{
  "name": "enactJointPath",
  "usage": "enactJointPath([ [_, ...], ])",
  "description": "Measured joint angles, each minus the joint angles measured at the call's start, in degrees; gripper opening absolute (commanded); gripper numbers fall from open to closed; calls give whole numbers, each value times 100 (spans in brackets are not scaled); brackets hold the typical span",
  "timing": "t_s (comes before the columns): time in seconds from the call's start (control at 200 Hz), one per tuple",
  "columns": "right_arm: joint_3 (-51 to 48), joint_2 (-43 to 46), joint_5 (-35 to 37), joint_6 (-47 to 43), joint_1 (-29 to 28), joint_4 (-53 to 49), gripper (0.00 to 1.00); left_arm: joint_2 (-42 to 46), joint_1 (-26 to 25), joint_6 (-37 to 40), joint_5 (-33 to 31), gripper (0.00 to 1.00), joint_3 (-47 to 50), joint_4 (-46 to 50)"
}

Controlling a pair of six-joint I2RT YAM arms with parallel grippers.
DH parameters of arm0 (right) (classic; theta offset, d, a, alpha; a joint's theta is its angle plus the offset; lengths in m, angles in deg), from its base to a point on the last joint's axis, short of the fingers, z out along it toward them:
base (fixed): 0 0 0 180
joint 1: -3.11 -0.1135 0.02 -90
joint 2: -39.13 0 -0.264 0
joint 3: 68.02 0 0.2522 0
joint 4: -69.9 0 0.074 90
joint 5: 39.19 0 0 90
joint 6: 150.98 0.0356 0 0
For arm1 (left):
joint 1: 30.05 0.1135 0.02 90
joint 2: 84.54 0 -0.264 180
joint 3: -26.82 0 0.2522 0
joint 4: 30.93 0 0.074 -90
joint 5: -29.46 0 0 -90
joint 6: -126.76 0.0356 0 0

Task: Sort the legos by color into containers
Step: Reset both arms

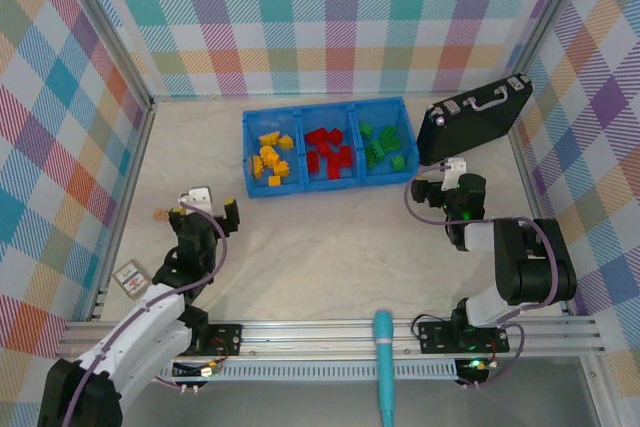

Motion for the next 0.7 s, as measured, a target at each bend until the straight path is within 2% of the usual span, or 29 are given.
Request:
enactJointPath([
  [0.155, 0, 0, 0, 4, 0, 15, 99, -1115, 938, -20, 577, 100, 356, -1200],
  [0.26, 0, 0, 0, 4, 0, 15, 99, -2253, 1279, -15, 1073, 100, 323, -2157],
  [0.45, 0, 0, 0, 4, 0, 15, 99, -4015, 1390, 4, 1652, 100, -94, -3574],
  [0.59, 0, 0, 0, 4, -2, 15, 99, -4557, 1394, 24, 1906, 100, -186, -4376],
  [0.7, 0, 0, 0, 4, 0, 15, 99, -4769, 1351, 125, 1961, 100, -205, -4599],
])
